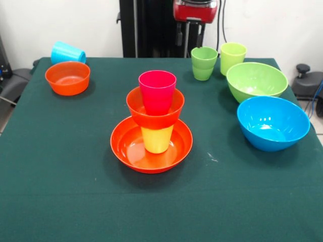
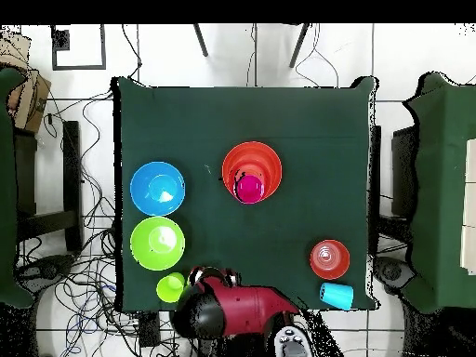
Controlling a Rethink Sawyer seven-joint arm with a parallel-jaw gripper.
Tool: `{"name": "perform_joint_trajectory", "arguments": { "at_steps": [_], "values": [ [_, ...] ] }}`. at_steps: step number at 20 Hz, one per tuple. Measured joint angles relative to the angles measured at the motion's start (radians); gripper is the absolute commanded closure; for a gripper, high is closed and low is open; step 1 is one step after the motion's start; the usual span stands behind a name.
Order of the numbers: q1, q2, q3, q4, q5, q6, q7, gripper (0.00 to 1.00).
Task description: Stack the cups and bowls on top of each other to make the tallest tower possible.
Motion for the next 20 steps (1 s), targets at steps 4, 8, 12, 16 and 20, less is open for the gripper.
{"name": "perform_joint_trajectory", "arguments": {
  "at_steps": [4,8,12,16,20],
  "values": [
    [-0.127,0.018,0.04,0.0,-0.053,0.0,0.0,0.0],
    [-0.204,0.016,0.061,0.003,-0.104,0.0,0.0,0.0],
    [-0.335,-0.002,0.11,0.021,-0.187,0.0,0.0,0.0],
    [-0.471,-0.034,0.171,0.044,-0.243,0.008,0.0,0.0],
    [-0.606,-0.066,0.241,0.059,-0.287,0.052,0.0,0.0]
  ]
}}
